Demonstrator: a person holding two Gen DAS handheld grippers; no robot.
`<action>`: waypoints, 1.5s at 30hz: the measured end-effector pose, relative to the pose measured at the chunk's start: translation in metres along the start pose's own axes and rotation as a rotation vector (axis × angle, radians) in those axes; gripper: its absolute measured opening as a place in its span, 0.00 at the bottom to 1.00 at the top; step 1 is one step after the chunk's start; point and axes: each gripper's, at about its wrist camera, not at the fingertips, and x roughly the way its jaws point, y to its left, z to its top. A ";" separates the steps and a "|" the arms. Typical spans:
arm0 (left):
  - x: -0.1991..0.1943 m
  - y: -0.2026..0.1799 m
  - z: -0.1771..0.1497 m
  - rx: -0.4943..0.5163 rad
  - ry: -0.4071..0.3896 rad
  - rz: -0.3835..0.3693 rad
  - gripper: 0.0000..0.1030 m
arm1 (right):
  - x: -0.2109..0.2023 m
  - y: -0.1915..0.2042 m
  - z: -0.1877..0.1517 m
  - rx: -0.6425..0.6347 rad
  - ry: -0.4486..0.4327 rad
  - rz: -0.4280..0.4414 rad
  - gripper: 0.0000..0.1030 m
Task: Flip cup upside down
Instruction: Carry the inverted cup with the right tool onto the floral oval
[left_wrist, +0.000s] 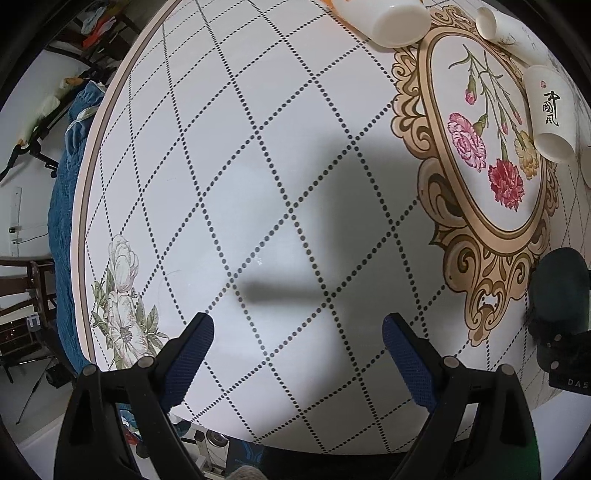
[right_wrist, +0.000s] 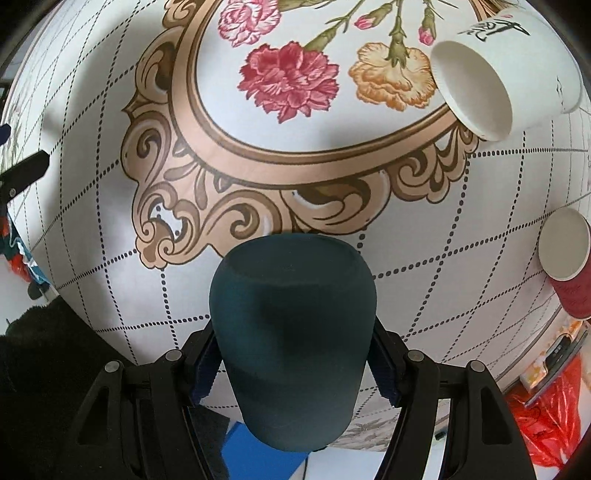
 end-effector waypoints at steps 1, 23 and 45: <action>0.000 -0.001 0.001 0.002 0.000 0.000 0.91 | -0.001 -0.023 -0.001 0.006 -0.003 0.005 0.69; -0.009 -0.104 0.029 0.096 0.014 -0.001 0.91 | -0.034 -0.089 0.015 0.136 -0.072 0.092 0.70; -0.021 -0.130 0.029 0.131 -0.009 0.005 0.91 | -0.098 -0.181 -0.057 0.450 -0.561 0.237 0.70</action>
